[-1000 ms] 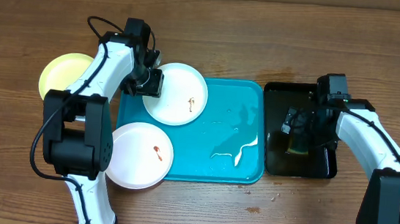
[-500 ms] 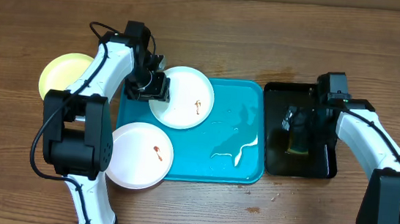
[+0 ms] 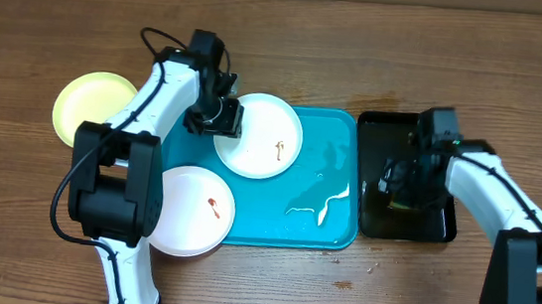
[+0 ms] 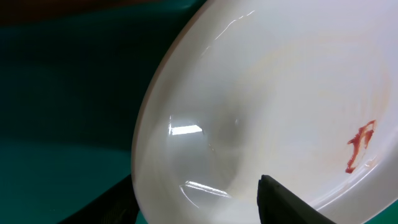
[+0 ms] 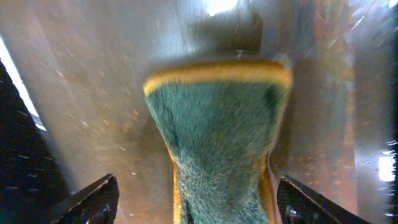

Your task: Clean dirty plates on tray and stack at the side

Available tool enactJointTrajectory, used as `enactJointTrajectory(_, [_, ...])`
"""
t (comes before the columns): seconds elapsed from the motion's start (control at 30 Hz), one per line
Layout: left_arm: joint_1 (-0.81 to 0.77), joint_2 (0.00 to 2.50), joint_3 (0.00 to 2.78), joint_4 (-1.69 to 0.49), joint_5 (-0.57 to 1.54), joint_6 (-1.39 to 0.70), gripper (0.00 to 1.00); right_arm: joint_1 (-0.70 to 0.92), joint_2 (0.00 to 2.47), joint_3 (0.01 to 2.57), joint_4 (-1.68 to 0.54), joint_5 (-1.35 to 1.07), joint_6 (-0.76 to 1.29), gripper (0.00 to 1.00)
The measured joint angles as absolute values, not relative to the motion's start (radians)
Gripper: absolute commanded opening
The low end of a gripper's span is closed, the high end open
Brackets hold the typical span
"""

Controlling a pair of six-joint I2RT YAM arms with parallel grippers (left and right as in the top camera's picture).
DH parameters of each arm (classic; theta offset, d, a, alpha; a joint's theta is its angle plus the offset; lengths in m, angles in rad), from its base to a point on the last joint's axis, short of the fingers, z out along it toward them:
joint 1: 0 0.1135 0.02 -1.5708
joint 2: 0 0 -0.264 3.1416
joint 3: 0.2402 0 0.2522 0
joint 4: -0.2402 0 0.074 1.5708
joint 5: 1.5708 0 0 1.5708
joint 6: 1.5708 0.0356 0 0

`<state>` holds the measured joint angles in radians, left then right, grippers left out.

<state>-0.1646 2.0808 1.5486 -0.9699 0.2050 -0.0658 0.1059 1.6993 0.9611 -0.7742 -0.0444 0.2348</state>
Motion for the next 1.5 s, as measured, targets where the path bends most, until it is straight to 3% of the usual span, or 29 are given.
enactJointTrajectory(0.07, [-0.174, 2.081, 1.549, -0.969, 0.198, -0.074, 0.61, 0.113, 1.699, 0.921, -0.746, -0.027, 0.229, 0.09])
enactJointTrajectory(0.1, [-0.177, 2.081, 1.549, -0.968, 0.194, -0.076, 0.61, 0.113, 1.692, 0.912, -0.734, -0.021, 0.233, 0.04])
enactJointTrajectory(0.17, [-0.177, 2.081, 1.549, -0.969, 0.19, -0.076, 0.62, 0.112, 1.687, 0.899, -0.721, -0.016, 0.233, 0.08])
enactJointTrajectory(0.23, [-0.176, 2.081, 1.549, -0.97, 0.186, -0.077, 0.66, 0.111, 1.687, 0.898, -0.72, -0.016, 0.239, 0.66])
enactJointTrajectory(0.27, [-0.176, 2.081, 1.549, -0.97, 0.186, -0.079, 0.66, 0.111, 1.687, 0.9, -0.727, -0.02, 0.236, 0.74])
enactJointTrajectory(0.3, [-0.176, 2.081, 1.549, -0.971, 0.185, -0.079, 0.67, 0.112, 1.686, 0.904, -0.737, -0.02, 0.234, 0.75])
enactJointTrajectory(0.37, [-0.176, 2.081, 1.549, -0.976, 0.183, -0.079, 0.67, 0.114, 1.686, 0.91, -0.773, -0.023, 0.229, 0.68])
enactJointTrajectory(0.4, [-0.176, 2.081, 1.549, -0.98, 0.183, -0.079, 0.66, 0.113, 1.686, 0.91, -0.789, -0.022, 0.227, 0.53])
enactJointTrajectory(0.47, [-0.176, 2.081, 1.549, -0.985, 0.183, -0.079, 0.66, 0.113, 1.686, 0.91, -0.818, -0.02, 0.23, 0.12])
enactJointTrajectory(0.53, [-0.176, 2.081, 1.549, -0.987, 0.182, -0.079, 0.65, 0.113, 1.686, 0.908, -0.815, -0.019, 0.231, 0.11])
enactJointTrajectory(0.57, [-0.176, 2.081, 1.549, -0.986, 0.182, -0.079, 0.65, 0.113, 1.686, 0.907, -0.799, -0.019, 0.236, 0.4])
enactJointTrajectory(0.6, [-0.176, 2.081, 1.549, -0.981, 0.183, -0.079, 0.66, 0.113, 1.686, 0.906, -0.778, -0.02, 0.243, 0.77])
enactJointTrajectory(0.63, [-0.176, 2.081, 1.549, -0.976, 0.182, -0.079, 0.66, 0.113, 1.686, 0.905, -0.746, -0.021, 0.236, 0.85])
enactJointTrajectory(0.73, [-0.176, 2.081, 1.549, -0.963, 0.182, -0.079, 0.64, 0.113, 1.686, 0.905, -0.664, -0.02, 0.234, 0.87])
enactJointTrajectory(0.8, [-0.176, 2.081, 1.549, -0.957, 0.182, -0.08, 0.58, 0.113, 1.686, 0.905, -0.624, -0.015, 0.231, 0.82])
enactJointTrajectory(0.83, [-0.176, 2.081, 1.549, -0.954, 0.182, -0.083, 0.57, 0.113, 1.686, 0.905, -0.612, -0.01, 0.231, 0.72])
enactJointTrajectory(0.9, [-0.176, 2.081, 1.549, -0.953, 0.182, -0.084, 0.48, 0.113, 1.688, 0.905, -0.602, -0.006, 0.226, 0.29])
enactJointTrajectory(0.93, [-0.176, 2.081, 1.549, -0.953, 0.181, -0.086, 0.42, 0.113, 1.688, 0.905, -0.602, -0.001, 0.231, 0.13])
enactJointTrajectory(0.97, [-0.176, 2.081, 1.549, -0.954, 0.181, -0.089, 0.41, 0.113, 1.688, 0.904, -0.604, 0.003, 0.232, 0.12])
enactJointTrajectory(1.0, [-0.176, 2.081, 1.549, -0.955, 0.179, -0.09, 0.42, 0.113, 1.688, 0.904, -0.604, 0.004, 0.231, 0.26])
enactJointTrajectory(1.03, [-0.177, 2.081, 1.549, -0.956, 0.179, -0.09, 0.43, 0.113, 1.689, 0.903, -0.604, 0.004, 0.238, 0.6])
enactJointTrajectory(1.07, [-0.177, 2.081, 1.549, -0.958, 0.179, -0.09, 0.45, 0.113, 1.689, 0.903, -0.605, 0.006, 0.24, 0.74])
enactJointTrajectory(1.1, [-0.177, 2.081, 1.549, -0.96, 0.179, -0.091, 0.46, 0.113, 1.69, 0.903, -0.604, 0.007, 0.236, 0.75])
enactJointTrajectory(1.17, [-0.177, 2.081, 1.549, -0.962, 0.179, -0.091, 0.44, 0.113, 1.69, 0.903, -0.613, 0.007, 0.23, 0.72])
enactJointTrajectory(1.23, [-0.177, 2.081, 1.549, -0.962, 0.179, -0.093, 0.41, 0.113, 1.69, 0.903, -0.639, 0.008, 0.229, 0.59])
enactJointTrajectory(1.3, [-0.177, 2.081, 1.549, -0.962, 0.179, -0.096, 0.37, 0.113, 1.69, 0.903, -0.664, 0.012, 0.225, 0.19])
enactJointTrajectory(1.33, [-0.177, 2.081, 1.549, -0.962, 0.179, -0.098, 0.32, 0.113, 1.69, 0.903, -0.672, 0.011, 0.231, 0.06])
enactJointTrajectory(1.4, [-0.177, 2.081, 1.549, -0.962, 0.179, -0.099, 0.11, 0.113, 1.69, 0.903, -0.678, 0.01, 0.231, 0.04])
enactJointTrajectory(1.5, [-0.177, 2.081, 1.549, -0.96, 0.178, -0.099, 0.04, 0.113, 1.69, 0.904, -0.681, 0.008, 0.235, 0.04])
